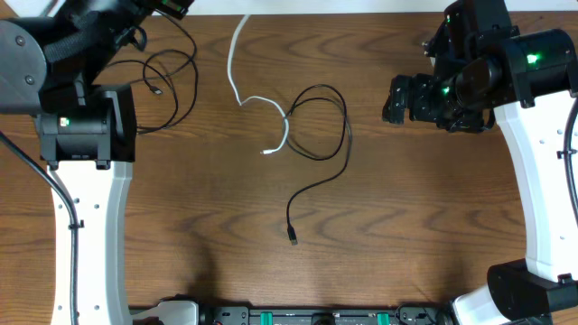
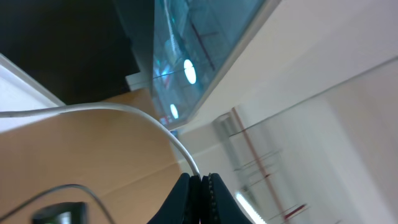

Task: Untangle cables
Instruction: 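Lower the white cable and move the left gripper back toward center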

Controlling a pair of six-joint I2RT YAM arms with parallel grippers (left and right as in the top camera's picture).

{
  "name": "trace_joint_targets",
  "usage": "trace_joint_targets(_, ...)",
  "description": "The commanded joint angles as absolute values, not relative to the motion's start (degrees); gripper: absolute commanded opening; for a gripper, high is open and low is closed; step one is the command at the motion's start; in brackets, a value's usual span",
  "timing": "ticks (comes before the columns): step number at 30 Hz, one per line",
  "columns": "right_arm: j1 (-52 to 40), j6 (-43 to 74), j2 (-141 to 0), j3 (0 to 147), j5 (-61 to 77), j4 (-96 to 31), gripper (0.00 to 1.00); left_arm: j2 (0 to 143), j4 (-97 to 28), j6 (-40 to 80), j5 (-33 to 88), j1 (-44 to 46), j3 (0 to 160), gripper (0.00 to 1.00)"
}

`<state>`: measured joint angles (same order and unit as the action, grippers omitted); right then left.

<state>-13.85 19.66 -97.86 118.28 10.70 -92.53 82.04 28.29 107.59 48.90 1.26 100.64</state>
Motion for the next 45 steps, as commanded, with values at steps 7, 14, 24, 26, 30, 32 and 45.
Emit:
trace_joint_targets(7, -14.35, 18.79, -97.3, 118.39, 10.48, -92.58, 0.99, 81.54, 14.15, 79.29, 59.64, 1.04, 101.41, 0.08)
trace_joint_targets(14, -14.35, 18.79, -97.3, 118.39, 10.48, -92.58, 0.99, 81.43, -24.93, 44.38, 44.84, 1.04, 101.41, 0.07)
trace_joint_targets(24, -14.35, 18.79, -97.3, 118.39, 10.48, -92.6, 0.99, 81.58, -58.7, 33.89, -11.33, 1.04, 101.38, 0.08)
trace_joint_targets(26, -14.35, 18.81, -97.3, 118.39, 10.48, -92.58, 0.99, 81.76, -62.0, 34.06, -18.59, 1.04, 101.3, 0.09)
trace_joint_targets(30, -14.35, 18.79, -97.3, 118.39, 10.48, -92.58, 0.99, 82.11, -66.81, 34.17, -19.75, 1.04, 100.99, 0.77)
trace_joint_targets(32, -14.35, 18.79, -97.3, 118.39, 10.46, -92.6, 0.99, 82.43, -68.12, 34.59, -19.44, 1.04, 100.25, 0.92)
trace_joint_targets(45, -14.35, 18.79, -97.3, 118.39, 10.48, -92.58, 0.99, 93.58, -65.78, 13.45, 8.62, 1.1, 97.8, 0.91)
